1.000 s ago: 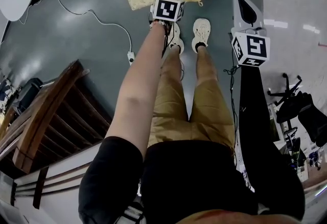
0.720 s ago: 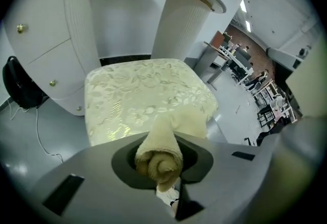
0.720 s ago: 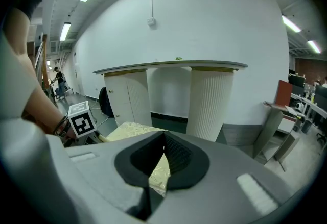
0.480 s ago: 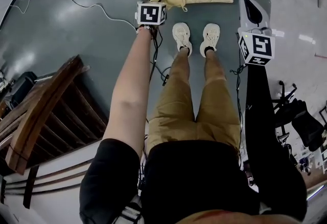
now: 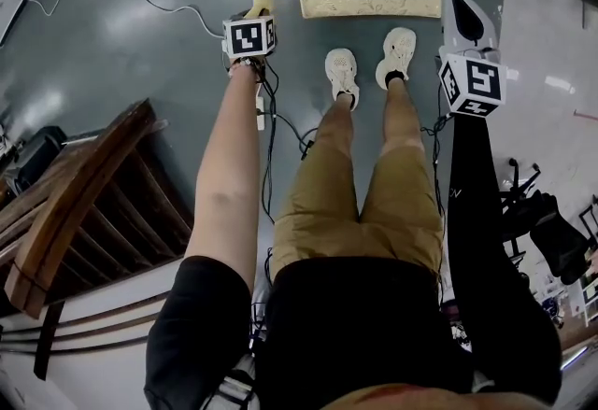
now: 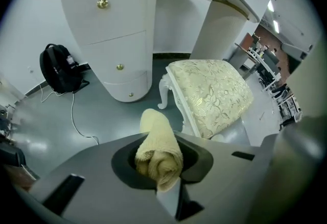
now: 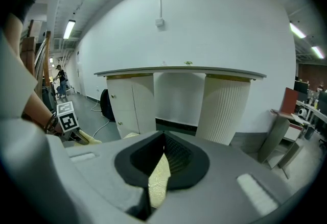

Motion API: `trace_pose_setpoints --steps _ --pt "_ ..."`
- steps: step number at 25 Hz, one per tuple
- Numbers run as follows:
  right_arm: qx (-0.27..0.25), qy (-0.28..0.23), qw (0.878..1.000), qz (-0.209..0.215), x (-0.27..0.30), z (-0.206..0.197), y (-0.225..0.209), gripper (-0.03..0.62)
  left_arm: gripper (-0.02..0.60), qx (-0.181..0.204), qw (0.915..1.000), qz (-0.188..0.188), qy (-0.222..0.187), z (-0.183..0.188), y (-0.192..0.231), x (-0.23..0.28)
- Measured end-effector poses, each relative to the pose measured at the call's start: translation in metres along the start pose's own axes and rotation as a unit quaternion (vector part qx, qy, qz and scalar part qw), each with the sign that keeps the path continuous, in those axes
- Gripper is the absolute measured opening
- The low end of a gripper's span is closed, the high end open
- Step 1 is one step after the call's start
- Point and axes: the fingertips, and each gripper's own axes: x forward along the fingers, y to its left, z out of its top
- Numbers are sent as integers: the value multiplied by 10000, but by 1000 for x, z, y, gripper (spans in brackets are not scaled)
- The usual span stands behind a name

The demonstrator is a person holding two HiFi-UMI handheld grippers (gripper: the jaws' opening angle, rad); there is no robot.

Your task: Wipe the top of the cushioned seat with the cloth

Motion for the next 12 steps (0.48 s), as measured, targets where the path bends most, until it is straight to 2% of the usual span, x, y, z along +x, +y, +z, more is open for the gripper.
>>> trace_pose_setpoints --steps 4,7,12 --pt "35 24 10000 48 0 -4 -2 2 60 -56 9997 137 -174 5 5 -11" --pt "69 36 10000 58 0 -5 -11 2 60 -58 9993 38 -374 17 -11 -20" --pt "134 -10 9999 76 3 -3 -34 2 58 197 9951 -159 -954 70 -58 -38"
